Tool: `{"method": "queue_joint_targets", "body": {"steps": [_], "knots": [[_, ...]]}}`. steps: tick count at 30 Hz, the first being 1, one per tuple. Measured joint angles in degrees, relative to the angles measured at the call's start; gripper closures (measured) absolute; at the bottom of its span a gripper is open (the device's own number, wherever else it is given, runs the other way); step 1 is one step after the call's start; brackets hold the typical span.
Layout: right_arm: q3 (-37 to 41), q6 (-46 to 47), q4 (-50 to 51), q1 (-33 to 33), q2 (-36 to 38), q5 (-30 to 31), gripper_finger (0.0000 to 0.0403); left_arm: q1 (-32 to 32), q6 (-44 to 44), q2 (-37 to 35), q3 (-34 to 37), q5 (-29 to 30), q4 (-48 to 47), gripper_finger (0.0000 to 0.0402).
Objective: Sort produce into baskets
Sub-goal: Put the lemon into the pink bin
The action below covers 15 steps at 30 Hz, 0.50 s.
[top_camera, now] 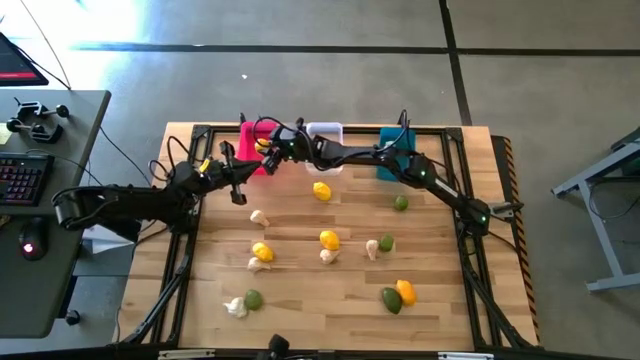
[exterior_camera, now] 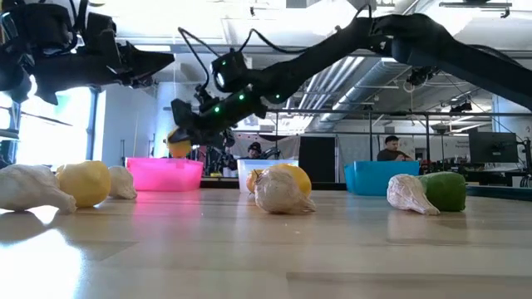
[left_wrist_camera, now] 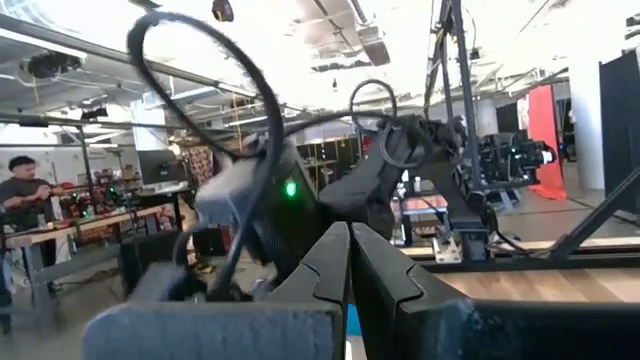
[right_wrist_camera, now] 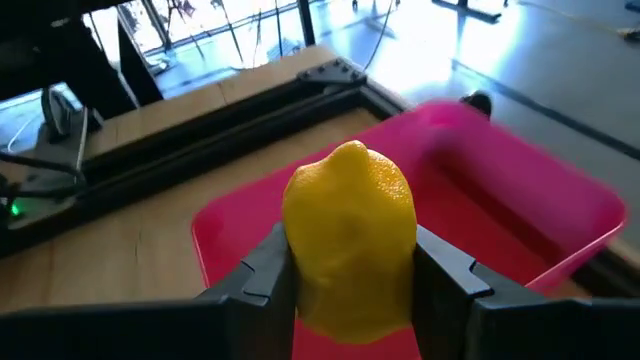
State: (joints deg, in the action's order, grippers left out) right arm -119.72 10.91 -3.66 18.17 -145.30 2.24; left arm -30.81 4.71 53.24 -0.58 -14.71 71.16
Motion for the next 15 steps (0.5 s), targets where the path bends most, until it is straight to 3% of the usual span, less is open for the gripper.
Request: {"method": "queue_joint_targets", "body": {"steps": [6,15], "knots": [[-0.15,0.69,1.88,0.17,-0.04,-1.31,0.0268,-1.59,-0.13,-1.78,0.0,-0.17,-2.14,0.0401],[-0.15,0.82,3.24,0.22,-0.03,-1.31,0.0192,-3.23,-2.69,-2.72,0.0,-2.07,-4.53,0.0401]]}}
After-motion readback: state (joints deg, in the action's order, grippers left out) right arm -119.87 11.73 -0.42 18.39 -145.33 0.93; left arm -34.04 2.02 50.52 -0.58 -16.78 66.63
